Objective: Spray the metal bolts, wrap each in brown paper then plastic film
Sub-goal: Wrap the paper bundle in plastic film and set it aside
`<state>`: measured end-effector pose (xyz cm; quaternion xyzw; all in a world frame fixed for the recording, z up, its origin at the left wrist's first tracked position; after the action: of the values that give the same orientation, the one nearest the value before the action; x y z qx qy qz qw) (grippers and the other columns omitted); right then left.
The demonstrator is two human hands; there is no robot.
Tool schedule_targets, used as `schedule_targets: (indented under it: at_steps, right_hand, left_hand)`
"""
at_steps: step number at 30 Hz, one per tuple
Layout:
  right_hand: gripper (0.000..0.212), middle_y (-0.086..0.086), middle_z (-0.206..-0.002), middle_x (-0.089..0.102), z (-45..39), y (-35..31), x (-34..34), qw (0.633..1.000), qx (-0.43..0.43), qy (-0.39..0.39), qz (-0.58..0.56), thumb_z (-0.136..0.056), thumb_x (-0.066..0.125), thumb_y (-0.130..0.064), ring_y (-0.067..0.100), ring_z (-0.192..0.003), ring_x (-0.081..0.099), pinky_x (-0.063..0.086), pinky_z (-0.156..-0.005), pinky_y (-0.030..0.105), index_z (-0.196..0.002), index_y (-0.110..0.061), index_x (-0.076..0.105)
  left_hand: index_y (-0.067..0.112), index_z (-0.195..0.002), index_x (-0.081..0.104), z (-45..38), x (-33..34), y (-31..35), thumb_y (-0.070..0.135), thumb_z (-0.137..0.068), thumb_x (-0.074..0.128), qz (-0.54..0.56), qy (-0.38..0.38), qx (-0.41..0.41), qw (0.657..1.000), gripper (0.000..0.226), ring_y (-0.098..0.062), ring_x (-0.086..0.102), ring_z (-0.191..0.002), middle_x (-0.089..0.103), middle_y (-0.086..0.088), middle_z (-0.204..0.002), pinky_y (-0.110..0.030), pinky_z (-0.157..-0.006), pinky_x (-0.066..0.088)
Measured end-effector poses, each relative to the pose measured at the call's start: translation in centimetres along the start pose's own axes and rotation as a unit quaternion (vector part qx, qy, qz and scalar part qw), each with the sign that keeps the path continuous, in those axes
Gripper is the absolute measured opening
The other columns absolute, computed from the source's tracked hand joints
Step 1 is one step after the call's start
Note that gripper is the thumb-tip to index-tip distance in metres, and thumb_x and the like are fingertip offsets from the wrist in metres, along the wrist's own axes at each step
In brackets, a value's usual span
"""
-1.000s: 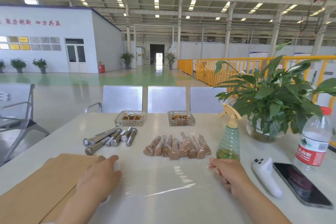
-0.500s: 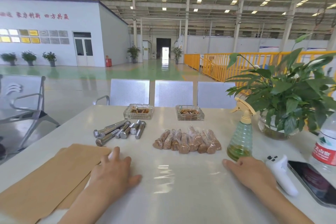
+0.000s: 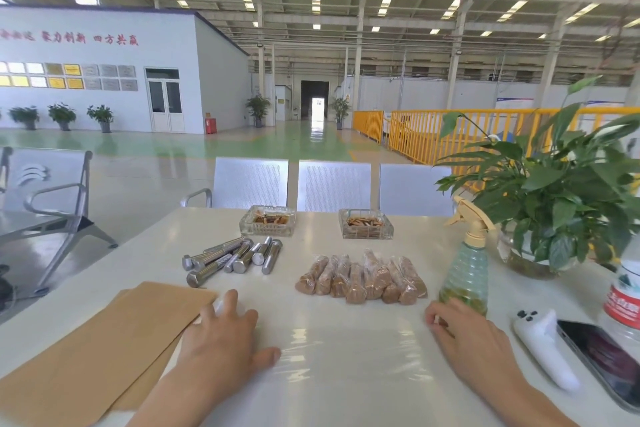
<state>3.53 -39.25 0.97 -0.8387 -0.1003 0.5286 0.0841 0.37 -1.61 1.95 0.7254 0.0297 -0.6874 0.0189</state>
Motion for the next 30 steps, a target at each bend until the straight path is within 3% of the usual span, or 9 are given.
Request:
schedule_targets:
  at_steps: [5,11,14,16,18,21,25,27,30]
  right_hand:
    - [0.018,-0.014,-0.079,0.07,-0.5,2.9,-0.4,0.967,0.128,-0.015,-0.221,-0.089,0.072,-0.036,0.006,-0.077,0.063,0.05,-0.067,0.03,-0.083,-0.052,0.07]
    - [0.01,-0.02,-0.082,0.062,-0.1,1.7,0.2,0.992,0.118,-0.02,-0.033,-0.094,0.055,-0.041,0.012,-0.079,0.059,0.046,-0.067,0.031,-0.084,-0.043,0.056]
    - [0.007,-0.019,-0.081,0.063,-0.2,1.8,0.6,0.993,0.093,-0.041,-0.052,-0.094,0.058,-0.044,0.007,-0.076,0.06,0.045,-0.065,0.029,-0.087,-0.043,0.058]
    - [0.006,-0.011,-0.075,0.068,-0.2,2.9,0.4,0.967,0.132,-0.045,-0.214,-0.089,0.07,-0.039,0.005,-0.066,0.061,0.043,-0.061,0.028,-0.086,-0.044,0.069]
    - [0.007,0.0,-0.07,0.07,-0.3,4.2,0.0,0.914,0.188,-0.053,-0.355,-0.085,0.079,-0.028,0.007,-0.05,0.055,0.04,-0.056,0.025,-0.083,-0.034,0.078]
    - [0.004,-0.001,-0.063,0.066,0.0,6.1,-0.3,0.872,0.26,-0.051,-0.412,-0.085,0.079,-0.017,0.012,-0.042,0.044,0.032,-0.047,0.021,-0.083,-0.02,0.08]
    - [0.018,-0.01,-0.09,0.07,0.9,5.8,-3.2,0.946,0.236,0.052,-0.214,-0.093,0.059,-0.017,0.012,-0.081,0.062,0.046,-0.067,0.032,-0.091,-0.032,0.069]
    - [0.023,-0.013,-0.092,0.066,1.2,2.7,-5.1,0.969,0.145,0.109,-0.167,-0.093,0.055,-0.015,0.013,-0.084,0.061,0.047,-0.069,0.036,-0.095,-0.034,0.066]
    - [0.018,-0.022,-0.091,0.06,1.6,-3.4,-5.0,0.992,-0.008,0.044,-0.119,-0.092,0.058,-0.023,-0.002,-0.084,0.055,0.045,-0.071,0.029,-0.094,-0.039,0.065]
  left_hand:
    - [0.032,-0.127,0.053,0.1,-0.2,0.0,0.08,-0.083,0.045,0.005,-0.006,0.002,1.0,0.065,-0.028,0.038,-0.131,0.021,0.003,-0.151,-0.037,-0.096,0.045]
    - [0.034,-0.133,0.051,0.3,-0.2,0.3,0.085,-0.082,0.044,-0.013,-0.006,0.0,1.0,0.072,-0.026,0.038,-0.132,0.022,0.003,-0.15,-0.036,-0.097,0.046]
    - [0.035,-0.135,0.05,0.3,-0.3,0.4,0.085,-0.083,0.043,-0.023,-0.011,-0.001,1.0,0.073,-0.026,0.036,-0.135,0.021,0.002,-0.151,-0.037,-0.1,0.044]
    - [0.035,-0.135,0.049,0.3,-0.3,0.4,0.085,-0.083,0.043,-0.024,-0.017,-0.001,1.0,0.072,-0.027,0.036,-0.135,0.021,0.002,-0.152,-0.037,-0.101,0.044]
    - [0.035,-0.133,0.05,0.3,-0.3,0.5,0.085,-0.083,0.043,-0.028,-0.02,-0.002,0.999,0.071,-0.027,0.036,-0.134,0.022,0.002,-0.151,-0.037,-0.1,0.044]
    - [0.035,-0.133,0.05,0.3,-0.3,0.6,0.086,-0.084,0.04,-0.036,-0.018,-0.004,0.999,0.072,-0.027,0.037,-0.134,0.022,0.003,-0.151,-0.036,-0.098,0.044]
    - [0.037,-0.132,0.049,0.0,-0.1,0.5,0.088,-0.083,0.037,-0.041,-0.02,-0.003,0.999,0.072,-0.027,0.036,-0.136,0.02,0.003,-0.152,-0.036,-0.099,0.045]
    - [0.038,-0.13,0.051,-0.1,0.2,0.4,0.089,-0.082,0.037,-0.034,-0.024,0.001,0.999,0.072,-0.027,0.036,-0.136,0.019,0.003,-0.153,-0.038,-0.1,0.045]
    - [0.037,-0.127,0.054,-0.4,0.4,0.1,0.087,-0.084,0.035,-0.025,-0.024,0.005,0.999,0.069,-0.029,0.034,-0.139,0.019,0.002,-0.155,-0.041,-0.104,0.042]
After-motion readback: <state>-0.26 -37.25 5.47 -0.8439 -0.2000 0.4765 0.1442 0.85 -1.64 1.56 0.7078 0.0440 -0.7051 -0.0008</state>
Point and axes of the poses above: each hand's wrist, its own z-axis away from the middle knuckle, its own x-axis out of the palm, y = z × x, the point moved 10 cm from there along -z, towards the middle knuckle
